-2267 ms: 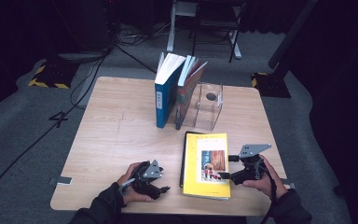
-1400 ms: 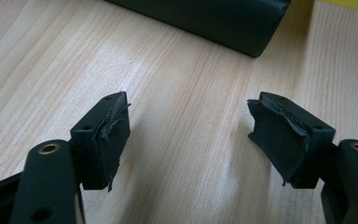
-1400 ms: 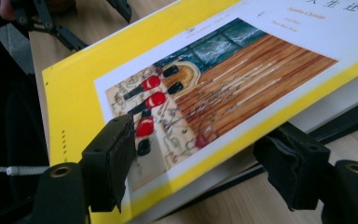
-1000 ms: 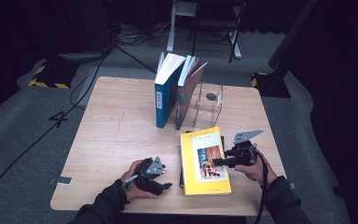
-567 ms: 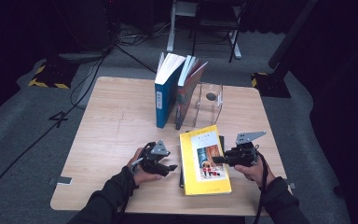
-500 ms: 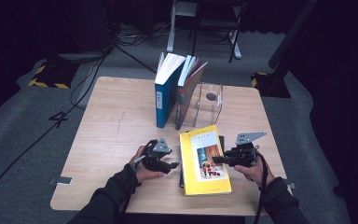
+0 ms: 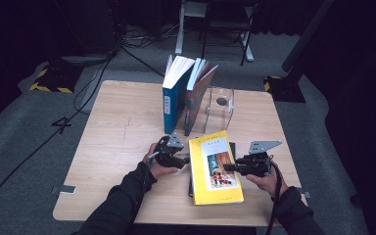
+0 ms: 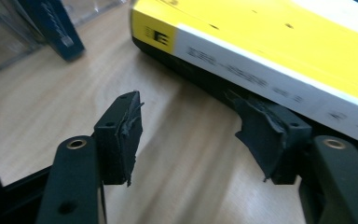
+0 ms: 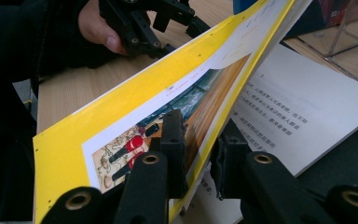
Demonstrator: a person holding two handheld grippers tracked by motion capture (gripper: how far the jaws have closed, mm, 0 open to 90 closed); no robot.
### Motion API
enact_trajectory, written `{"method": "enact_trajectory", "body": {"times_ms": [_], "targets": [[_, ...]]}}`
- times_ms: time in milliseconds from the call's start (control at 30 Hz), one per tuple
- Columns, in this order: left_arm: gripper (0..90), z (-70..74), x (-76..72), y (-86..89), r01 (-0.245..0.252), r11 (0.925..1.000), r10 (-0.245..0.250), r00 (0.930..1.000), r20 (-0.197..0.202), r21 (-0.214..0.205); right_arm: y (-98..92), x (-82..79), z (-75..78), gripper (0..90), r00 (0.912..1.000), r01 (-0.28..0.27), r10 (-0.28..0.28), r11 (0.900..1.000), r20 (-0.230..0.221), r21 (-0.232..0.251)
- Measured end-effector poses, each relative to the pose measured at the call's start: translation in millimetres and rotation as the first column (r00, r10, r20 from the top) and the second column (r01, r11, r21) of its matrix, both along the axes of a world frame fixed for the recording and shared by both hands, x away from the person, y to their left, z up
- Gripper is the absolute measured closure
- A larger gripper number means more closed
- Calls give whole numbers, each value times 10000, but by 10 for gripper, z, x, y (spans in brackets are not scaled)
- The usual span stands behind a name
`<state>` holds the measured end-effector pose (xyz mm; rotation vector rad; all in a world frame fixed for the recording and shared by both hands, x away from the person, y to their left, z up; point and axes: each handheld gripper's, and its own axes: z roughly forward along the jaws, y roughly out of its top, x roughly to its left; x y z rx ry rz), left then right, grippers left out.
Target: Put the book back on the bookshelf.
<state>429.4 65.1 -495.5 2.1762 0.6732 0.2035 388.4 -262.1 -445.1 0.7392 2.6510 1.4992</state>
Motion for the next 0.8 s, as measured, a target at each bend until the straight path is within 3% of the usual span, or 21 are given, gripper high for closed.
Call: {"method": "enact_trajectory", "body": {"times_ms": [133, 300, 500, 667, 800], "targets": [[393, 48, 85, 7, -59, 9990, 61, 10000, 27, -441, -33, -57, 35, 773, 9993, 23, -31, 9998, 383, 213], [415, 216, 147, -3, -49, 9980, 71, 9993, 359, -632, -78, -103, 92, 781, 9967, 155, -198, 9984, 787, 547], [543, 456, 246, -8, 135, 9895, -79, 9992, 397, -1442, -140, -149, 179, 790, 9886, 290, -459, 9926, 1436, 1179], [659, 634, 291, -21, 372, 9869, -278, 9977, 616, -1569, -139, -173, 250, 803, 9803, 166, -484, 9862, 1914, 1647], [753, 766, 308, -60, 612, 9865, -507, 9961, 719, -1522, -124, -212, 295, 802, 9761, 67, -419, 9866, 2132, 1631]]}}
